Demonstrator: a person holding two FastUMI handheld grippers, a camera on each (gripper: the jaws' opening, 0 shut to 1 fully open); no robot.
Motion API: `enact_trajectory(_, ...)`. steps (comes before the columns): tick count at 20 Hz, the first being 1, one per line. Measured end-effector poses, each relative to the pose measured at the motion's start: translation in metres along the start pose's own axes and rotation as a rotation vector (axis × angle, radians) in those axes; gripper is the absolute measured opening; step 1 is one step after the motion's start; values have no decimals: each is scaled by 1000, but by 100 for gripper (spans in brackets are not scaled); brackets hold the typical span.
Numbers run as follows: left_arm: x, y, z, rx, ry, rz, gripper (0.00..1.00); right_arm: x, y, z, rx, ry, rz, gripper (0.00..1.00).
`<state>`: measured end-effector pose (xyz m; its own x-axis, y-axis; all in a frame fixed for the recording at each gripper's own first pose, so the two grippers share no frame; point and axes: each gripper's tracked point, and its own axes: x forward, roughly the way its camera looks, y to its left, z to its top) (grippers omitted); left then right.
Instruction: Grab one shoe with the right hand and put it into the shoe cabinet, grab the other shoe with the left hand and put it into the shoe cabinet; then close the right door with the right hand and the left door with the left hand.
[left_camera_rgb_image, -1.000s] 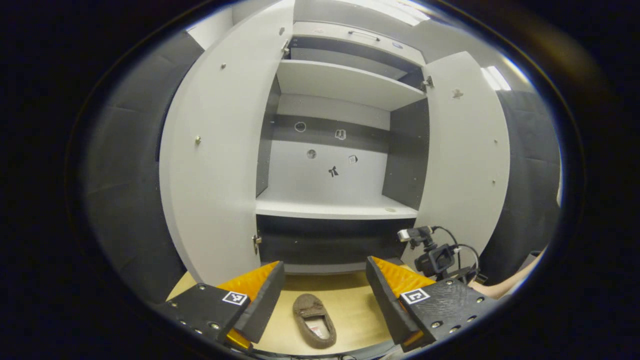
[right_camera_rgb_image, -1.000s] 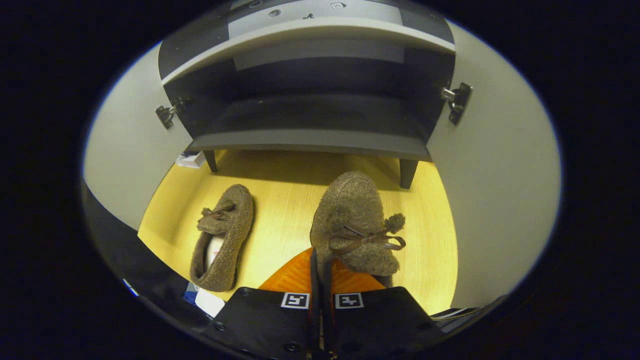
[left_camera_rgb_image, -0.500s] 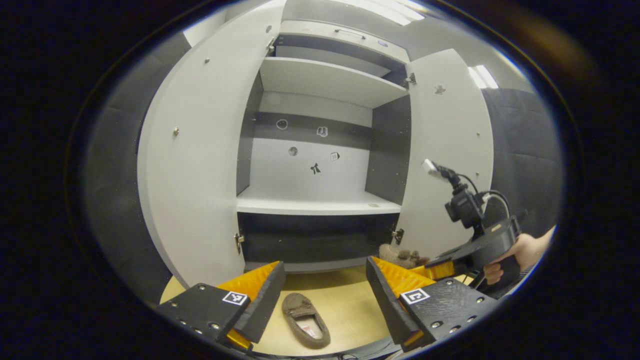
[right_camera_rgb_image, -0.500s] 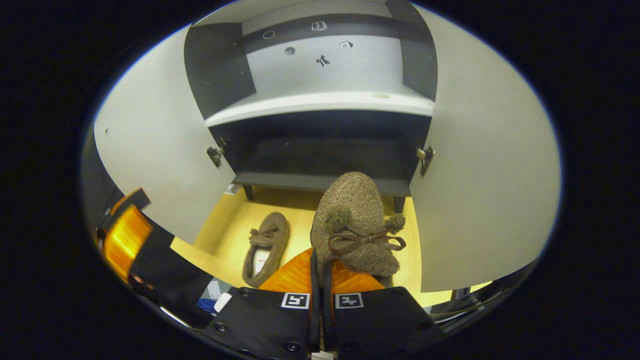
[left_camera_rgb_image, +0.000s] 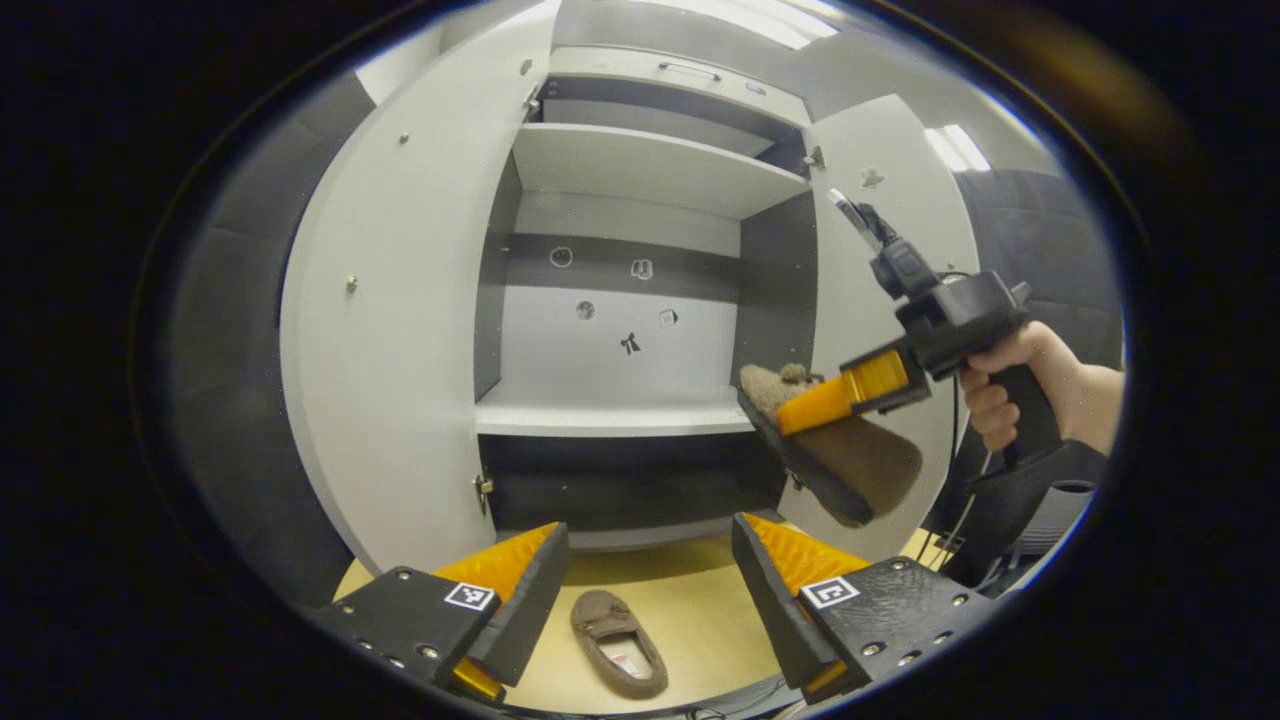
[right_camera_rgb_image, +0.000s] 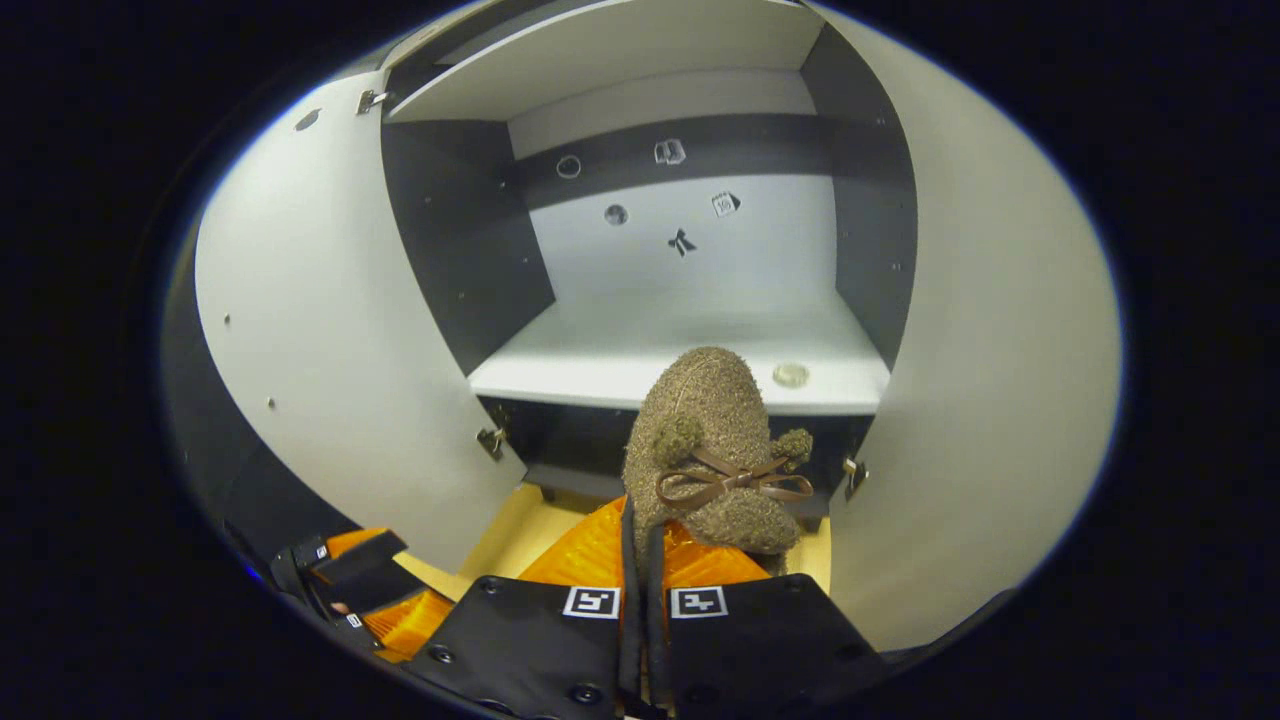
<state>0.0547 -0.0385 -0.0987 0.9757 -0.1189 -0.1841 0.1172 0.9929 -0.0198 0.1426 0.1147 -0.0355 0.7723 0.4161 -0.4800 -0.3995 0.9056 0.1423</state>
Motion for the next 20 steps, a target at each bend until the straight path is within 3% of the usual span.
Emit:
enact_trajectory(2, 0, 2, 6, 1, -10, 18, 100, 17, 0, 28, -5, -50, 6, 5)
enact_trajectory(5, 0, 1, 17, 2, -33, 44, 100, 45, -7, 65, -13, -106, -2, 4)
enact_trajectory(6, 1, 1, 20, -3, -36, 54, 94, 55, -9, 76, -2, -119, -4, 5)
enact_trajectory(10, 8, 5, 37, -24, -69, 102, 94, 93, -21, 115, 49, -171, -2, 4)
enact_trajectory(16, 9, 23, 55, -3, -111, 159, 94, 146, -51, 145, 101, -186, -49, 4)
enact_trajectory(20, 13, 26, 56, -11, -108, 172, 94, 169, -63, 143, 137, -174, -57, 4)
